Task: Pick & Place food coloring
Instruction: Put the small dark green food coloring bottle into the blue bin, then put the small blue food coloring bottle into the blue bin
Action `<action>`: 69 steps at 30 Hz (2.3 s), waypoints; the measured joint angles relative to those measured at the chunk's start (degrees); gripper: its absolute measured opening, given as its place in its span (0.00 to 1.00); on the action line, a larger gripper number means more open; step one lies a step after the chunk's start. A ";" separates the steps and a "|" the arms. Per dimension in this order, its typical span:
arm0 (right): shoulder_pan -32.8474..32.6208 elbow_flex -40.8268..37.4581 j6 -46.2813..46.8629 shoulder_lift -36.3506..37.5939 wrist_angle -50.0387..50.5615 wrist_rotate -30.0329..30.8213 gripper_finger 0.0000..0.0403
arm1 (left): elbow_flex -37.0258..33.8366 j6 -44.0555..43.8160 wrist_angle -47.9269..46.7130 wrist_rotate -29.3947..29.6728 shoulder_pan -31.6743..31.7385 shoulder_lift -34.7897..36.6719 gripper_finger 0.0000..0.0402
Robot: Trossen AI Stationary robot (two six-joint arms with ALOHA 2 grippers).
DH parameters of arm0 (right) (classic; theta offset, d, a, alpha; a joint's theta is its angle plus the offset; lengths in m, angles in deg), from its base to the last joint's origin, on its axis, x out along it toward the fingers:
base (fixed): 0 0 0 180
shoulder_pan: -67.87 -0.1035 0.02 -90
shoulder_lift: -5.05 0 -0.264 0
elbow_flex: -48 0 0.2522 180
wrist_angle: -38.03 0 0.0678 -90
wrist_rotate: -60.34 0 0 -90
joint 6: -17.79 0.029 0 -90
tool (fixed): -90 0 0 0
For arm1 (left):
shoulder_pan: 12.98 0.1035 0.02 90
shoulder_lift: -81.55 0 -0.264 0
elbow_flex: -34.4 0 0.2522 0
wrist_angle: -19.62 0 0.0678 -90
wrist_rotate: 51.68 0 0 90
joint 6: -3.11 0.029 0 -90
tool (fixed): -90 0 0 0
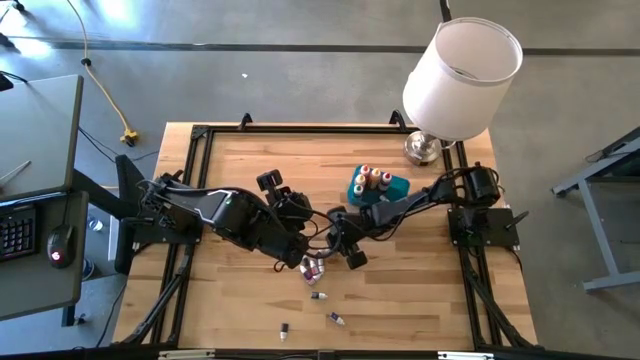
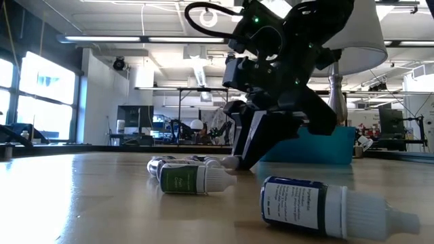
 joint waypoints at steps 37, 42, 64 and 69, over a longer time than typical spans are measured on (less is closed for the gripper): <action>12.40 -20.97 24.06 37.83 27.13 23.39 0.20 | 0.00 -0.25 0.02 0.53 0.02 0.00 0.35; 14.28 -21.58 23.60 37.83 25.74 23.65 0.28 | 0.00 -0.56 0.02 0.44 0.02 0.00 0.35; -9.15 -13.38 25.26 36.78 9.06 21.72 0.37 | -21.58 -12.00 3.28 -10.87 -3.31 0.74 0.35; -11.12 -13.39 25.28 36.02 8.71 23.43 0.36 | -37.16 -8.08 22.68 -18.77 -5.67 0.55 0.35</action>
